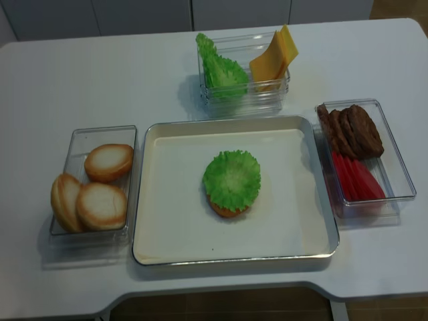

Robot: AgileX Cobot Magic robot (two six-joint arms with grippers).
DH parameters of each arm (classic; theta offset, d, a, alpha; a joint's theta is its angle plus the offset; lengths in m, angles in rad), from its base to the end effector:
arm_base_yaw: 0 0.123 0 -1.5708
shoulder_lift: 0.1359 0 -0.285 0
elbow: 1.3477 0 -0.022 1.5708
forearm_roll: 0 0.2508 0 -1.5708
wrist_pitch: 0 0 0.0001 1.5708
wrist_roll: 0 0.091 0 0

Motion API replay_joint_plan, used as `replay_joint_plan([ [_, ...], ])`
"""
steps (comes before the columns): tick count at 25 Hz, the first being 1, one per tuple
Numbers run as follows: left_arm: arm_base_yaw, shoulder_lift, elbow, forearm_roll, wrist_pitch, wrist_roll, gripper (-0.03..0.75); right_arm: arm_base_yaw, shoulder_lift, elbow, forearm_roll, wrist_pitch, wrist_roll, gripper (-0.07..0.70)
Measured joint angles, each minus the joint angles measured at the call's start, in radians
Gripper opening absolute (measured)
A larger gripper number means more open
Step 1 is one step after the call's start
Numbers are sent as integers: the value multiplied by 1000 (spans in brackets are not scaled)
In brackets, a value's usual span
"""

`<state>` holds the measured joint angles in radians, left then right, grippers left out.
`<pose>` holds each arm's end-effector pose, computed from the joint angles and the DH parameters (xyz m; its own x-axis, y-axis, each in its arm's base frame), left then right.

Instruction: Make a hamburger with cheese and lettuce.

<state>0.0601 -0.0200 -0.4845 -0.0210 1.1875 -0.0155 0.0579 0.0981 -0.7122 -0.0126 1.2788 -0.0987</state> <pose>-0.0118 -0.0025 0.2630 -0.5589 -0.0570 -0.8273 -0.0570 0.9979 -0.0303 -0.0235 -0.0025 0.3180 -0.5373 -0.1335 -0.8328 -0.1032 0.9904 -0.0921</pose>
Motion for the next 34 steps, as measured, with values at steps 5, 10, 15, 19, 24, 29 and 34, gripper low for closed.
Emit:
replay_joint_plan([
  [5,0,0,0,0,0,0,530,0,-109,115,13,4,-47,515],
  [10,0,0,0,0,0,0,530,0,-115,182,48,4,-54,512],
  [15,0,0,0,0,0,0,530,0,-115,196,49,-19,-58,512],
  [19,0,0,0,0,0,0,530,0,-115,204,49,-55,-60,510],
  [24,0,0,0,0,0,0,531,0,-117,231,49,-111,-60,508],
  [29,0,0,0,0,0,0,530,0,-117,237,47,-130,-60,492],
  [34,0,0,0,0,0,0,531,0,-117,237,47,-133,-60,486],
])
